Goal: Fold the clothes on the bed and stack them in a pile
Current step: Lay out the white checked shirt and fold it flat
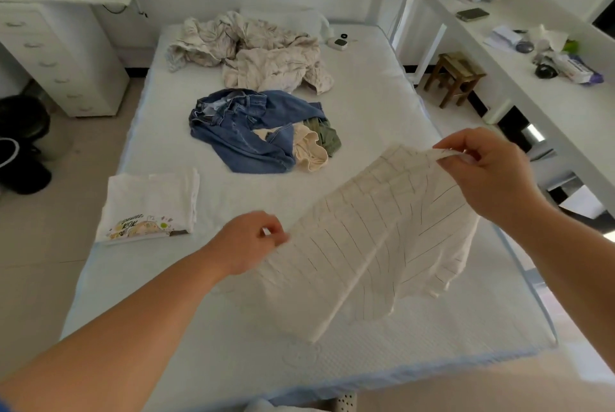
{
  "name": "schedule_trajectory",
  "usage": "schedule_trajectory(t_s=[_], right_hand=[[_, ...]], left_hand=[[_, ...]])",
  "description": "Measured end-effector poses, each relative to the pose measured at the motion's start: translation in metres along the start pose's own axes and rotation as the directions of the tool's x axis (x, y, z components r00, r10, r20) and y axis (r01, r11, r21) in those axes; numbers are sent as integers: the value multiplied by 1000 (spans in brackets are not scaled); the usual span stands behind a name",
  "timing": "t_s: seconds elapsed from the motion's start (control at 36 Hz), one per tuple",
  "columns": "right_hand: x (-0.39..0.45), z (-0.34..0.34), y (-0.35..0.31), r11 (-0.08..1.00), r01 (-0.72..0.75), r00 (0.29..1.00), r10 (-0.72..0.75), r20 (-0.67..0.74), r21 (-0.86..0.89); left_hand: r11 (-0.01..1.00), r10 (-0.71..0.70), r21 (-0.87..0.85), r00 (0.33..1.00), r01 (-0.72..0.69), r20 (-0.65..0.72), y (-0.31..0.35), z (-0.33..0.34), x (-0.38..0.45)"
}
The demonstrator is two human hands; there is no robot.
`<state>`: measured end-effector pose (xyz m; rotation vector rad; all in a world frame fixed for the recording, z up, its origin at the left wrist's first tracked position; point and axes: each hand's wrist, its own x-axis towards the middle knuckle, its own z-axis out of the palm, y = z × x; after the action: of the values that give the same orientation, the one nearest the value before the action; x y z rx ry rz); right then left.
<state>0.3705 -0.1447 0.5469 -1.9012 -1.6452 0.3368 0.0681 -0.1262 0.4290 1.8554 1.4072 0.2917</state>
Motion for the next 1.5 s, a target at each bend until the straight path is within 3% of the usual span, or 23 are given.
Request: schedule_trajectory(t_s=[0.08, 0.17, 0.31, 0.39, 0.47, 0.58, 0.67, 0.72, 0.81, 0.89, 1.0, 1.08, 1.17, 1.31, 1.39, 1.5], right_hand=[[2, -3, 8, 1000, -19, 1000, 19, 2, -15], [1, -3, 16, 999, -18, 997, 21, 74, -49], [2, -5, 28, 983, -30, 925, 97, 368, -183], [1, -8, 33, 968, -31, 862, 152, 484, -249], [-2, -9, 39, 960, -8, 865, 147, 480, -280], [-6, -7, 52, 969, -11, 950, 87, 301, -246], [-16, -4, 61, 989, -106, 989, 115, 94, -104], [-23, 1, 64, 989, -144, 989, 143, -21, -38], [-29, 6, 69, 991, -132, 989, 130, -71, -19], [-31, -2, 73, 995, -61, 998, 61, -5, -80], [-37, -15, 71, 990, 10, 989, 11, 144, -140], [-39, -25, 71, 990, 7, 985, 18, 174, -141], [-42, -40, 88, 994, -52, 976, 72, 204, -101], [-44, -71, 145, 968, -248, 884, 238, 402, -27], [-31, -76, 182, 948, -303, 838, 313, 447, -96], [7, -36, 200, 953, -268, 880, 302, 366, -143]], left_hand=[[983, 26, -169, 968, -70, -250, 2, -13, 0], [965, 48, -212, 894, -157, -446, 10, -23, 3], [956, 146, -125, 799, -265, -583, 26, -36, 7], [948, 196, -94, 795, -302, -575, 30, -40, 5], [953, 230, -39, 803, -299, -550, 25, -43, 5], [925, 377, 225, 801, -305, -465, 14, -46, 2], [894, 427, 331, 798, -302, -426, 5, -45, -1], [922, 365, 284, 841, -265, -399, 2, -45, -2], [972, 181, 199, 943, -127, -279, 0, -48, 1], [968, 11, 250, 996, 12, -92, -6, -52, 5], [934, -137, 345, 984, 91, 111, -19, -55, 6], [933, -182, 336, 975, 130, 130, -27, -54, 3], [943, -199, 292, 973, 157, 121, -36, -55, -4], [986, -165, 36, 948, 161, 274, -39, -54, -17], [987, -148, -27, 966, 157, 214, -31, -46, -9], [985, -170, 50, 984, 167, 53, -20, -19, 33]])
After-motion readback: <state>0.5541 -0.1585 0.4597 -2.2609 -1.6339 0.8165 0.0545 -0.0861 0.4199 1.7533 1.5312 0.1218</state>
